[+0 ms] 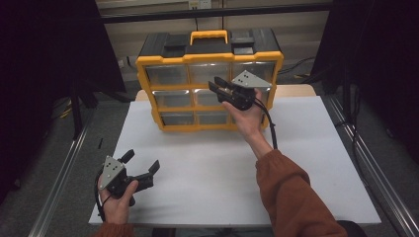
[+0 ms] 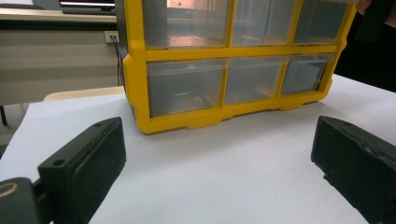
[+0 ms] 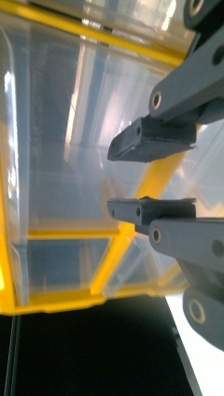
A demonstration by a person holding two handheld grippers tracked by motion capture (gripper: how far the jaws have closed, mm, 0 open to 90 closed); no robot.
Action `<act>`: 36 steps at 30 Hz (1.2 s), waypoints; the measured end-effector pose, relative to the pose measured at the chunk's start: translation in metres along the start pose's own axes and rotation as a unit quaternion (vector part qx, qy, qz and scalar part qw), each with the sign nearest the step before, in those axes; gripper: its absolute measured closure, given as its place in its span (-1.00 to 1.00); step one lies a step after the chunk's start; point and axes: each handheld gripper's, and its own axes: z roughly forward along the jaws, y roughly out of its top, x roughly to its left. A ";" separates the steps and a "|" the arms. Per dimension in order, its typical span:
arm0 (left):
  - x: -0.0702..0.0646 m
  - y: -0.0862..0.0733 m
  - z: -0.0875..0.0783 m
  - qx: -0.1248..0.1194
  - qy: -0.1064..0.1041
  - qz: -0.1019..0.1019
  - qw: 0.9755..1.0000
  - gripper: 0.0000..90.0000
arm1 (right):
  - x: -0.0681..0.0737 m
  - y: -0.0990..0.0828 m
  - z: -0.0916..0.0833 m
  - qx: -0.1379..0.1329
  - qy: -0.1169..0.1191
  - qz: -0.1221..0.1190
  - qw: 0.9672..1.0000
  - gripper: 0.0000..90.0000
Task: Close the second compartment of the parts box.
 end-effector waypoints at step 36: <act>0.001 -0.002 0.002 0.017 -0.003 0.002 1.000 -0.93 | -0.006 -0.058 -0.118 0.040 -0.064 0.053 0.996 -0.95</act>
